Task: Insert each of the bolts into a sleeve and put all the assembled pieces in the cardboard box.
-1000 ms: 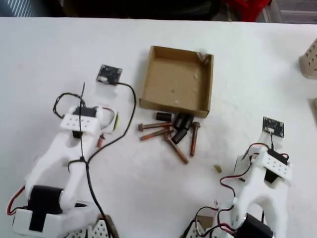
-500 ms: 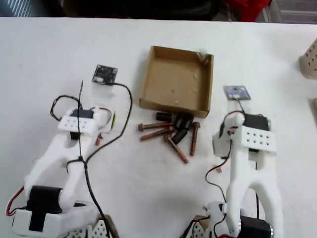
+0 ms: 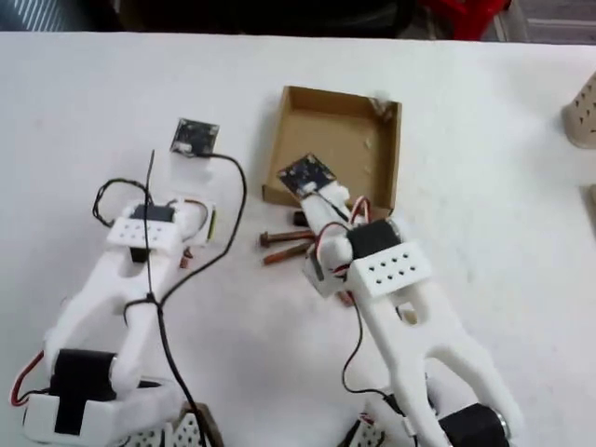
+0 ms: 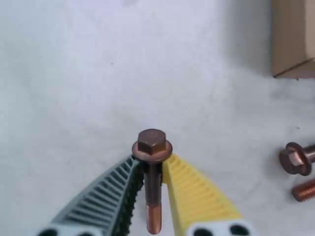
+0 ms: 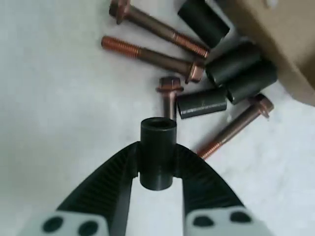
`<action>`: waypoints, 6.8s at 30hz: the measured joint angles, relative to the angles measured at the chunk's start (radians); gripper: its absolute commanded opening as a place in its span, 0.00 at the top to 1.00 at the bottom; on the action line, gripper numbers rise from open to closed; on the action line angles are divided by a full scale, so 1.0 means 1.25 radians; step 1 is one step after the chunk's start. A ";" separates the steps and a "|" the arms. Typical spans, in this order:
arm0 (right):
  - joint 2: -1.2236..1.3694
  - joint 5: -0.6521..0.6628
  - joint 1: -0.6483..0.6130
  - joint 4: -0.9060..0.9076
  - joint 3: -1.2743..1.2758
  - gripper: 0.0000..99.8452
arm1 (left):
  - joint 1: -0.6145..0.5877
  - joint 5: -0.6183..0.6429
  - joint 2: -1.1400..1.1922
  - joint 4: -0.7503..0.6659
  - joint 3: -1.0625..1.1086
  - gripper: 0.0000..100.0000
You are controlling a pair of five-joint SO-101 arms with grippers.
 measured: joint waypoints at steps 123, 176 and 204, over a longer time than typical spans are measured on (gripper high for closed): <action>0.232 -0.257 -0.183 -1.820 0.781 0.98 | 0.357 0.204 -1.181 -0.198 0.560 0.93; 0.232 -0.257 -0.188 -1.819 0.781 0.98 | 0.339 0.346 -0.956 -0.360 0.578 0.98; 0.232 -0.257 -0.188 -1.820 0.781 0.98 | 0.366 0.347 -0.949 -0.218 0.491 0.98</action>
